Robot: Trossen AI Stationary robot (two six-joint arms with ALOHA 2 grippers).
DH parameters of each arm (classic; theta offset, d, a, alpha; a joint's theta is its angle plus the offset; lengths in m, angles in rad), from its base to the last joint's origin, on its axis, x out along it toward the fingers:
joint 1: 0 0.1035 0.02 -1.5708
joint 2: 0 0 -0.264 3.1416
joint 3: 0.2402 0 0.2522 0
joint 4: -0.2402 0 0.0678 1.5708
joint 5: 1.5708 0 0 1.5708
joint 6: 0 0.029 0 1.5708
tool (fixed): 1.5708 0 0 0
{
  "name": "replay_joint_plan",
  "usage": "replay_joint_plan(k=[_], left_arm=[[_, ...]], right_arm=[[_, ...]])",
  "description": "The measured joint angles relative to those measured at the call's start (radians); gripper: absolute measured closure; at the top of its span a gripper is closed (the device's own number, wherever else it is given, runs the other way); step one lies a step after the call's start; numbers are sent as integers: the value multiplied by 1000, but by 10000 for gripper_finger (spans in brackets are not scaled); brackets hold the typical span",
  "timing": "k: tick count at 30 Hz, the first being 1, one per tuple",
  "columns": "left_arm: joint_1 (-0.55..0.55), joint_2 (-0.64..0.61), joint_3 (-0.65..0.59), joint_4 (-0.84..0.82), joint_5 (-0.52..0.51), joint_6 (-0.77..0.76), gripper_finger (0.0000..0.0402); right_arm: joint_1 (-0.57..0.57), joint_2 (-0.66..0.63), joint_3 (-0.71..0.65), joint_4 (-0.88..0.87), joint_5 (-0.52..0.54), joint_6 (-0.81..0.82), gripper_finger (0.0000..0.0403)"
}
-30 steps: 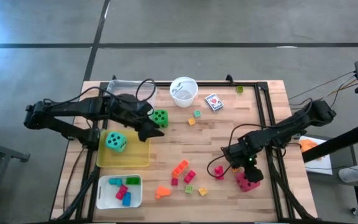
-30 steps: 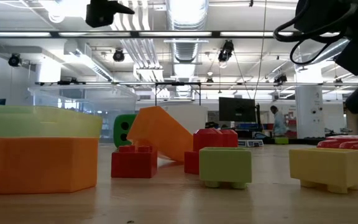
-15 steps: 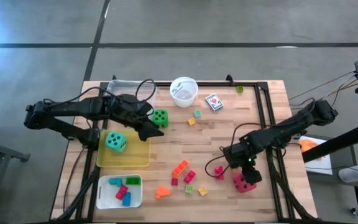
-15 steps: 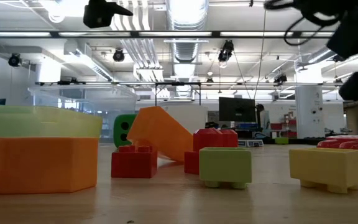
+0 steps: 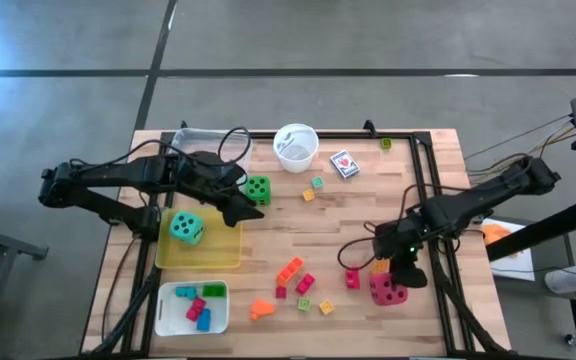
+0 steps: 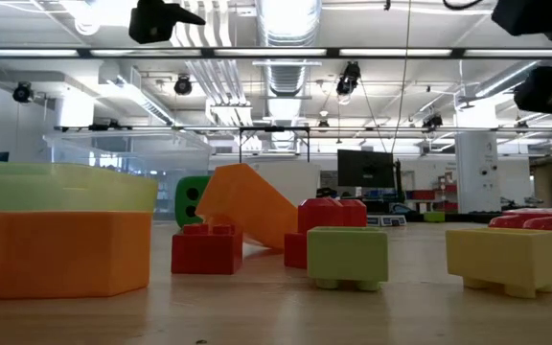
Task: Pick & Place Toys
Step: Put the red die into the yellow bin
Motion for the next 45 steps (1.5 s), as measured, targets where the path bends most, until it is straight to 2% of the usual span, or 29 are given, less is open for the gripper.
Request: replay_joint_plan(k=[3, 9, 13, 19, 30, 35, 38, 42, 45], left_arm=[[0, 0, -1, 12, -8, 0, 88], [-8, 0, -1, 54, -132, 71, 88], [-21, 0, -1, 73, -184, 162, 88], [-57, 1, -1, 105, -223, 312, 88], [-131, 44, -1, 200, -255, 534, 88], [-140, 92, -1, 212, -231, 575, 85], [-143, 118, -1, 218, -227, 584, 66], [-143, 153, -1, 234, -228, 581, 15], [-143, 170, -1, 235, -229, 616, 12]], right_arm=[[-4, -38, 0, 42, 83, 37, 331], [-30, -100, -4, 169, 372, 113, 341], [-77, -115, -19, 303, 473, 152, 359], [-173, -92, -48, 529, 478, 178, 362], [-300, -27, -52, 752, 454, 230, 368], [-325, -17, -52, 838, 432, 232, 370], [-329, -15, -52, 840, 434, 238, 370], [-327, -15, -52, 846, 428, 256, 374], [-328, -14, -47, 852, 429, 268, 374]])
